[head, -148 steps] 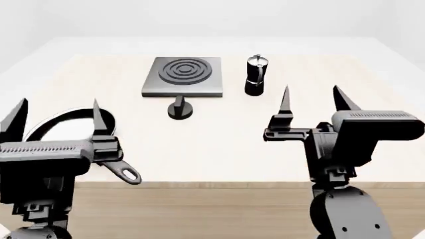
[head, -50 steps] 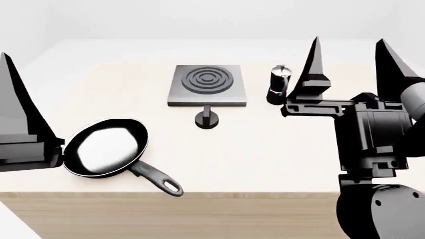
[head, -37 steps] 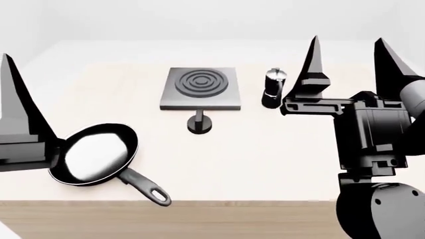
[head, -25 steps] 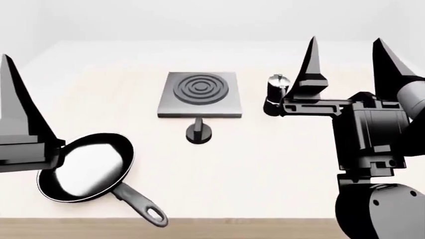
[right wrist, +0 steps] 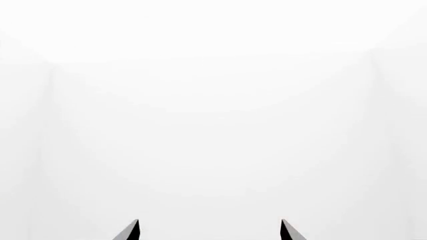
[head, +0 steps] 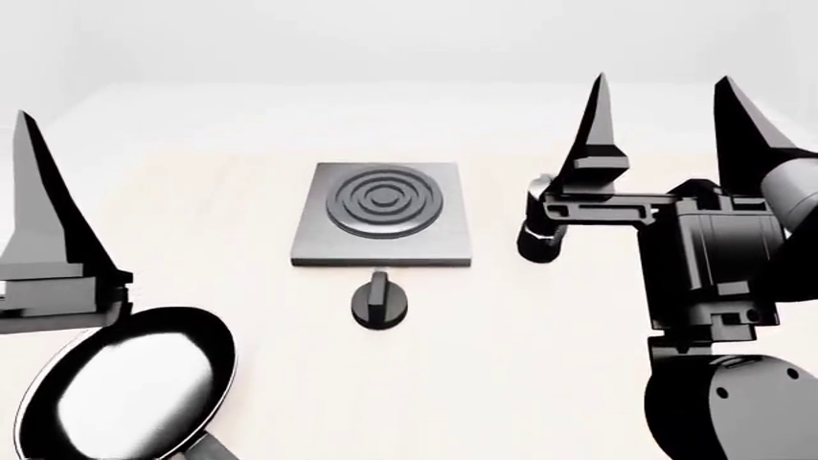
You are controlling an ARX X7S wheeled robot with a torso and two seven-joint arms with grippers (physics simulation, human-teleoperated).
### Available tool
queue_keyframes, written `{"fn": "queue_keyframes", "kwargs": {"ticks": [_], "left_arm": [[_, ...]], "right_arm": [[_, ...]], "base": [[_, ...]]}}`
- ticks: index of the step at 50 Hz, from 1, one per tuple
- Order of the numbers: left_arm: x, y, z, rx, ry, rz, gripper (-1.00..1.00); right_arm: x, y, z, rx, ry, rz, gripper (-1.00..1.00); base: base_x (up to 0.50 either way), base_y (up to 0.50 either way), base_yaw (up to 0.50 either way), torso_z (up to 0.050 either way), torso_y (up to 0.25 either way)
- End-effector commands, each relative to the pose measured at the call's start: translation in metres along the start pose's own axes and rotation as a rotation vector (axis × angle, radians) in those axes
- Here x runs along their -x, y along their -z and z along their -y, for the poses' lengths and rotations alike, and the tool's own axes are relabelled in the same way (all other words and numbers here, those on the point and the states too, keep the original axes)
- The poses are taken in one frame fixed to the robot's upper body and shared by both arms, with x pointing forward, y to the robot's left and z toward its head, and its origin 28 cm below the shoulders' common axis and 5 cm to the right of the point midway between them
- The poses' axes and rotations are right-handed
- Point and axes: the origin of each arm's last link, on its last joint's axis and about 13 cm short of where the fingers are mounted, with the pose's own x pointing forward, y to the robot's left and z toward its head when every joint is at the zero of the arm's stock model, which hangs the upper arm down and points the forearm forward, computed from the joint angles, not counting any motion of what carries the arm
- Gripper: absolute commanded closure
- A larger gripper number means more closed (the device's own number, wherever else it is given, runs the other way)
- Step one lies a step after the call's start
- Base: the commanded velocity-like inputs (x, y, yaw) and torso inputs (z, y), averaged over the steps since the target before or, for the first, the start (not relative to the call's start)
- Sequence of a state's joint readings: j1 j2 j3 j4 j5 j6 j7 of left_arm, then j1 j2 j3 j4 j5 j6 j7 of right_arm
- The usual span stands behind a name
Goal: Turn on the stove and put the moka pot on it.
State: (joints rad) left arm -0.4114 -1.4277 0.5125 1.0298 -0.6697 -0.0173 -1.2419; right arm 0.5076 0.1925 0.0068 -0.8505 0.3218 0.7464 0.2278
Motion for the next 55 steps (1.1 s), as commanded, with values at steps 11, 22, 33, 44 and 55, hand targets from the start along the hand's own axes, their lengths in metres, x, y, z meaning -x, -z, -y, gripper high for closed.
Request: {"fn": "queue_keyframes", "kwargs": {"ticks": [11, 22, 33, 44, 55], "left_arm": [[-0.001, 0.002, 0.002, 0.002, 0.005, -0.002, -1.00], [-0.001, 0.002, 0.003, 0.002, 0.011, -0.009, -1.00], [-0.001, 0.004, 0.004, 0.002, 0.015, -0.017, -1.00], [-0.005, 0.011, 0.009, 0.009, 0.043, -0.048, -1.00], [-0.008, 0.045, 0.021, 0.120, 0.141, -0.221, -1.00]], "right_arm": [[0.000, 0.000, 0.000, 0.000, -0.005, 0.000, -1.00], [0.001, 0.000, -0.001, -0.003, -0.009, -0.003, -1.00], [0.004, 0.003, -0.001, -0.003, -0.008, -0.003, -1.00], [0.002, 0.005, -0.002, 0.009, -0.013, -0.008, -1.00], [0.000, 0.002, -0.003, 0.009, -0.015, 0.001, -1.00]], "base": [[0.19, 0.00, 0.00, 0.000, 0.001], [0.19, 0.00, 0.00, 0.000, 0.000], [0.19, 0.00, 0.00, 0.000, 0.000], [0.14, 0.00, 0.00, 0.000, 0.001], [0.00, 0.00, 0.00, 0.000, 0.000]]}}
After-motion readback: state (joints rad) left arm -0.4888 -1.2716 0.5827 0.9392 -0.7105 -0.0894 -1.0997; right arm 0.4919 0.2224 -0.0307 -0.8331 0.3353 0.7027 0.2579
